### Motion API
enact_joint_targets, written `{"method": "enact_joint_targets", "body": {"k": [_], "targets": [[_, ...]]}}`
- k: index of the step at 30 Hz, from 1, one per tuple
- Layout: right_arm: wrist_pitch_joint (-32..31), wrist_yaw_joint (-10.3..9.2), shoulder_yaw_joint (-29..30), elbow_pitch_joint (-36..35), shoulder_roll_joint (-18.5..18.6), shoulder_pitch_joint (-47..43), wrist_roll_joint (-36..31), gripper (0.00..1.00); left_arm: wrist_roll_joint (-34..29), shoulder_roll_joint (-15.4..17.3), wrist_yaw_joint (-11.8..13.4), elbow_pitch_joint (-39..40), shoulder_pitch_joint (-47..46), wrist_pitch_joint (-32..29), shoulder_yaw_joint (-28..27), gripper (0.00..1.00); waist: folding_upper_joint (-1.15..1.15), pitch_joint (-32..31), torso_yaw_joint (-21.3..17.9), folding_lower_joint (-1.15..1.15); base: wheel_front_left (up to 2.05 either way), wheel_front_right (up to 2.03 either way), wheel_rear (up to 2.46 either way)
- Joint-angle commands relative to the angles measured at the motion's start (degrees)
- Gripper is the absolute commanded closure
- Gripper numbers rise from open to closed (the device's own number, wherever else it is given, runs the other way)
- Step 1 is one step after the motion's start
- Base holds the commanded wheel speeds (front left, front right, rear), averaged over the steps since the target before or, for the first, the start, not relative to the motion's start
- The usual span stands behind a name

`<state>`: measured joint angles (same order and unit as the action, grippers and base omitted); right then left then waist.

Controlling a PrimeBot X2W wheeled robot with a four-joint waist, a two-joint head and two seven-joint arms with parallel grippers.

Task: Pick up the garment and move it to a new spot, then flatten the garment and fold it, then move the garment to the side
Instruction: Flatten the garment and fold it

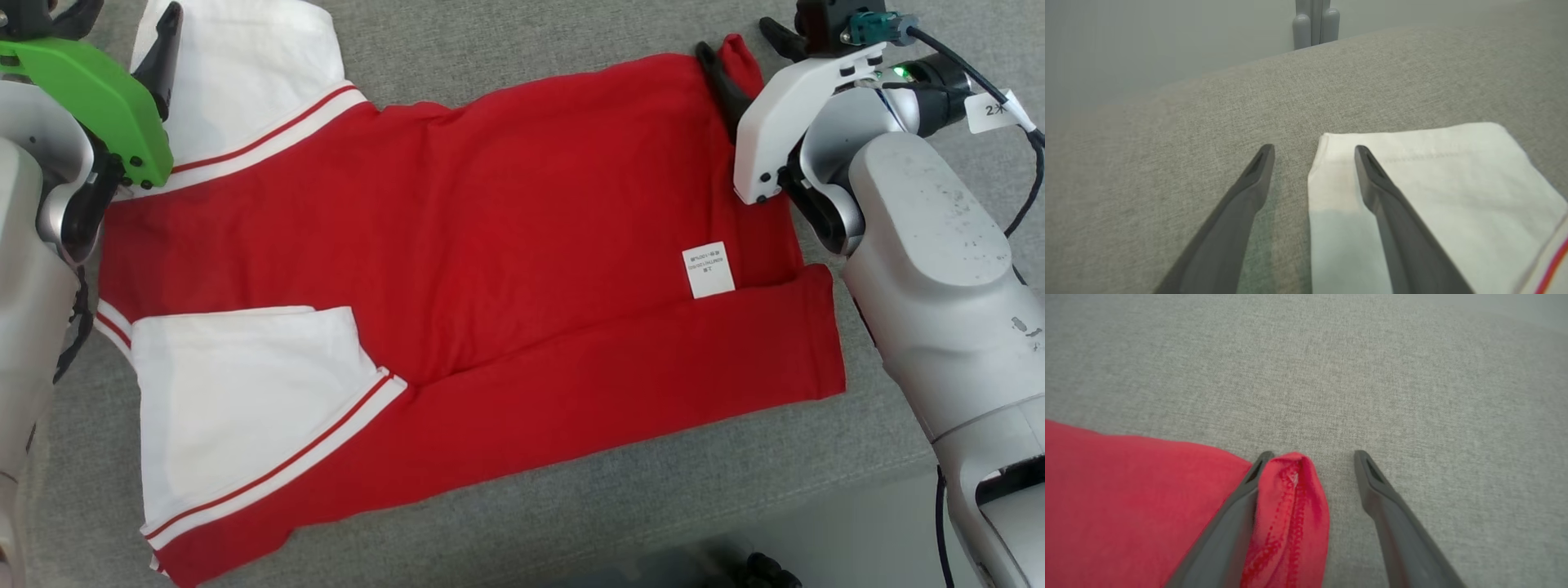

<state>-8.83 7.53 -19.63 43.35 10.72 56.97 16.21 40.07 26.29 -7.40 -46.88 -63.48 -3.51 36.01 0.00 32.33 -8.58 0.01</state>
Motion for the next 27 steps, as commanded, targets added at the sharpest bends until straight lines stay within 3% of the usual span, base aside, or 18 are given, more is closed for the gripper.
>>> {"method": "enact_joint_targets", "body": {"k": [1,12,13,14,15,16,21,27], "targets": [[-0.74,-0.09,-1.05,0.62,0.01,-0.27,0.78,0.00,1.22,0.82,-0.15,-0.56,-1.08,-0.09,0.71,0.00,0.00,0.73,-0.97,-0.01,0.00,0.00,0.00],[-3.77,-0.08,-5.75,-3.97,1.62,-1.39,6.21,0.00,5.69,0.76,-0.07,-6.36,-3.21,0.17,4.99,0.00,0.00,0.92,-2.50,-0.01,0.00,0.00,0.00],[-4.22,-0.08,-5.92,-4.48,1.70,-1.61,6.75,0.14,6.05,0.59,-0.07,-6.72,-3.36,0.10,5.35,0.36,0.00,0.92,-2.54,-0.01,0.00,0.00,0.00],[-4.77,-0.08,-6.14,-5.02,1.91,-1.86,7.16,0.64,6.45,0.44,-0.07,-7.01,-3.50,0.17,5.83,0.85,0.00,0.92,-2.53,-0.01,0.00,0.00,0.00],[-5.14,-0.08,-6.29,-5.40,2.17,-2.05,7.41,0.89,6.71,0.35,-0.07,-7.09,-3.63,0.46,6.29,1.00,0.00,0.90,-2.49,-0.01,0.00,0.00,0.00],[-5.21,-0.09,-6.27,-5.99,2.45,-2.25,7.87,1.00,6.98,0.29,-0.07,-7.10,-3.82,0.99,6.69,1.00,0.00,0.83,-2.27,-0.01,0.00,0.00,0.00],[-4.11,-0.10,-5.09,-8.03,3.64,-2.06,8.10,1.00,8.61,0.13,-0.05,-7.21,-5.85,4.72,7.10,1.00,0.00,0.16,-0.68,-0.01,0.00,0.00,0.00],[4.12,-0.10,-1.63,-7.50,4.15,-0.51,5.50,1.00,11.39,-0.86,-0.05,-6.32,-7.07,9.97,6.91,1.00,0.00,-1.35,1.88,-0.01,0.00,0.00,0.00]]}}
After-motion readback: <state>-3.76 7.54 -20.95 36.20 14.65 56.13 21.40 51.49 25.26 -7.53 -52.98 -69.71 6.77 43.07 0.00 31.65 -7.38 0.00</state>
